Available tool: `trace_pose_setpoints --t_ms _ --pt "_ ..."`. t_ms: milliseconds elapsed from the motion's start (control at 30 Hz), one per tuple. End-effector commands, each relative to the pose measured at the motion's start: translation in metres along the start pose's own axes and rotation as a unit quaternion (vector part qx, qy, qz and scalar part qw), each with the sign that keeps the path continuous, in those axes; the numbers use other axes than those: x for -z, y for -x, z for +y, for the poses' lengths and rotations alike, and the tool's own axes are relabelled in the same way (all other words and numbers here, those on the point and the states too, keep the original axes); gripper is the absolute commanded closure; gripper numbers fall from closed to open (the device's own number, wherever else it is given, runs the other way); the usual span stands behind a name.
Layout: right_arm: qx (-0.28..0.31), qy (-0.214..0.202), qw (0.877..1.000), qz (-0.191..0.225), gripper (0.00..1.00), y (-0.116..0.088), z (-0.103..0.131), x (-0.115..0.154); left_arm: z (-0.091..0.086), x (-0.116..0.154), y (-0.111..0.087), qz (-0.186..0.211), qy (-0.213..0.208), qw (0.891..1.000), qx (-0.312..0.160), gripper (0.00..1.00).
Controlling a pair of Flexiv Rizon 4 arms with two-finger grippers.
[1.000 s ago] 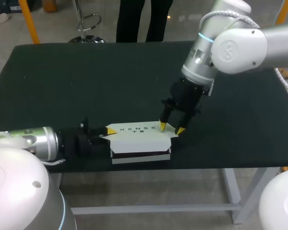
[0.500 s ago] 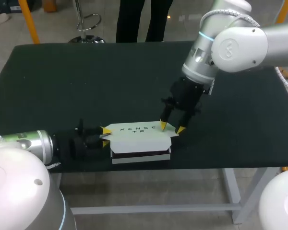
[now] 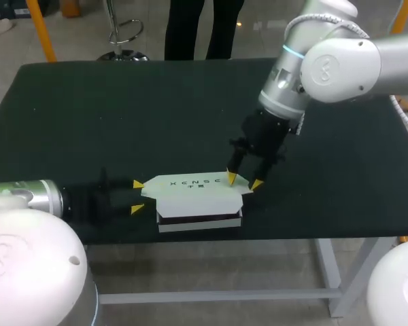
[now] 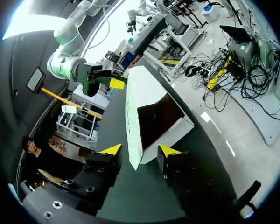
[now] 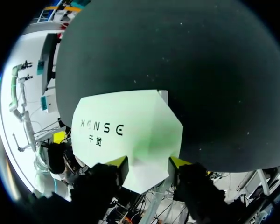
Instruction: Assemble the packaging by folding the flat box into shape, placing the metal phone stand inside, and closing the box properly
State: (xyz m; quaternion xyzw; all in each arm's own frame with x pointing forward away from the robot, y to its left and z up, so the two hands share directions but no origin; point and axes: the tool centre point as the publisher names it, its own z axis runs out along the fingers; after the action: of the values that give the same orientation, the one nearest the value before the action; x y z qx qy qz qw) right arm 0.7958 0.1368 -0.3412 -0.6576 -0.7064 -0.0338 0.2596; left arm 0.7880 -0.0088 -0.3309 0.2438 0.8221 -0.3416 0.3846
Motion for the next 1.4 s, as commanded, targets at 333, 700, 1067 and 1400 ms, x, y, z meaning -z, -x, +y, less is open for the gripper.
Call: trace_pose_setpoints --t_ms 333,700,1067,1400 --pt "0.004 -0.004 1.000 0.009 0.41 0.004 0.002 -0.004 0.005 0.028 0.019 0.255 0.193 0.946 0.056 0.00" --pt "0.004 -0.006 1.000 0.014 0.42 0.007 0.002 -0.008 0.005 0.028 0.019 0.255 0.193 0.946 0.056 0.00" --pt "0.001 -0.007 1.000 0.016 0.44 0.009 0.003 -0.009 0.000 0.008 0.038 0.340 0.172 0.897 0.224 0.00" --pt "0.000 -0.007 1.000 0.018 0.42 0.010 0.004 -0.009 -0.002 0.008 0.044 0.351 0.207 0.873 0.269 0.00"
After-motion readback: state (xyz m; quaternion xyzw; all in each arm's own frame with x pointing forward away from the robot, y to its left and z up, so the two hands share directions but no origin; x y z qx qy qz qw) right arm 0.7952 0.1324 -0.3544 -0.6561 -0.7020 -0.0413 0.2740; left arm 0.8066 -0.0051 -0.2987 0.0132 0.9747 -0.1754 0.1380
